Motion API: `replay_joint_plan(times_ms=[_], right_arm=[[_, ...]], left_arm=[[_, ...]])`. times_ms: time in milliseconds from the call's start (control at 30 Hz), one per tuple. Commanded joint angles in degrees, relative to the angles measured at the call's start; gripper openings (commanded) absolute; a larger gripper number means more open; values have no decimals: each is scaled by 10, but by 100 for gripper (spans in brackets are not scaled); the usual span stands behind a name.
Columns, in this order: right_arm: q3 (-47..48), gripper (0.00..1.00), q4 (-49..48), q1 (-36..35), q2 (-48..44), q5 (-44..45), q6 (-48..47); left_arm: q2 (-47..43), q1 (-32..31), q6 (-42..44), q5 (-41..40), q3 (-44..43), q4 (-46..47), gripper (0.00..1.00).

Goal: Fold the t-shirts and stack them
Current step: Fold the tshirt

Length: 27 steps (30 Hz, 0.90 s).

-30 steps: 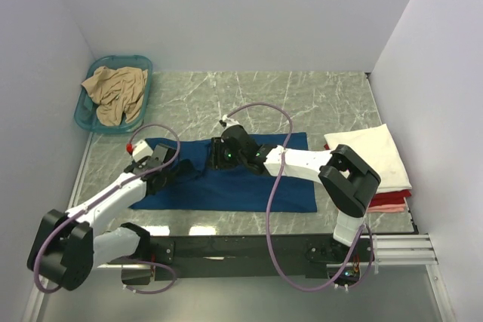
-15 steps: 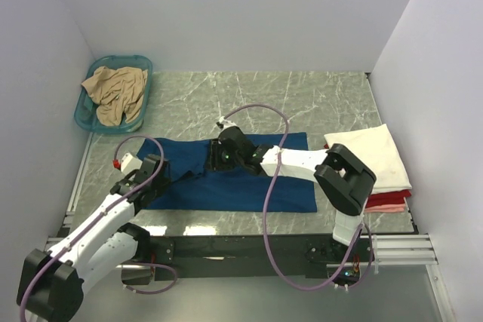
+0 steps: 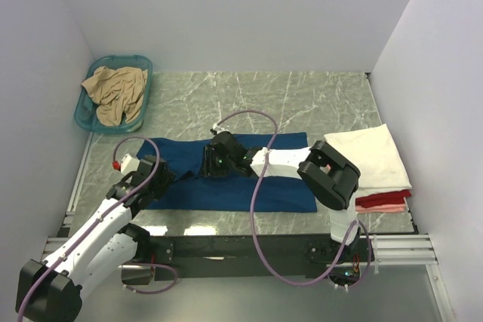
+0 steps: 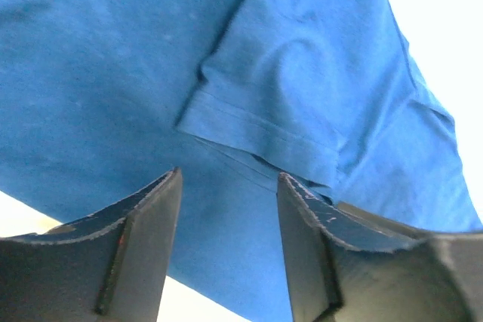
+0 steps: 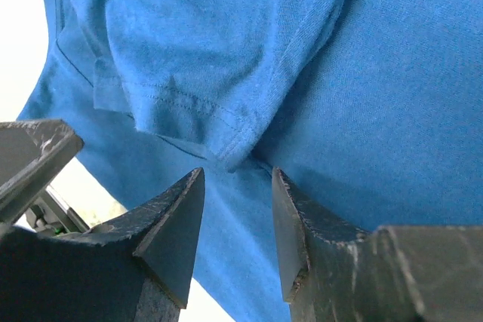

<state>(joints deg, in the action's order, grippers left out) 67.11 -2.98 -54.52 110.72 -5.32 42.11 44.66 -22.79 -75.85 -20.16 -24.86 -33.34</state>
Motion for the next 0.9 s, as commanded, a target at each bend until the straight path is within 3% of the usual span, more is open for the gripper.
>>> replay_joint_plan(times_ms=[0,533,567,767,867], right_arm=[[29,48,-19,-2,10,0,22],[72,39,-4,4,39,2,45],[72,36,-1,6,37,2,44],[73,2,9,15,19,-7,44],[67,0,7,20,6,-15,46]], left_arm=[[-10,2,9,32,-16,32,61],[9,2,-28,118,11,101,76],[10,2,-32,120,15,105,76],[23,3,-88,135,31,139,76],[33,3,-108,142,33,165,73]])
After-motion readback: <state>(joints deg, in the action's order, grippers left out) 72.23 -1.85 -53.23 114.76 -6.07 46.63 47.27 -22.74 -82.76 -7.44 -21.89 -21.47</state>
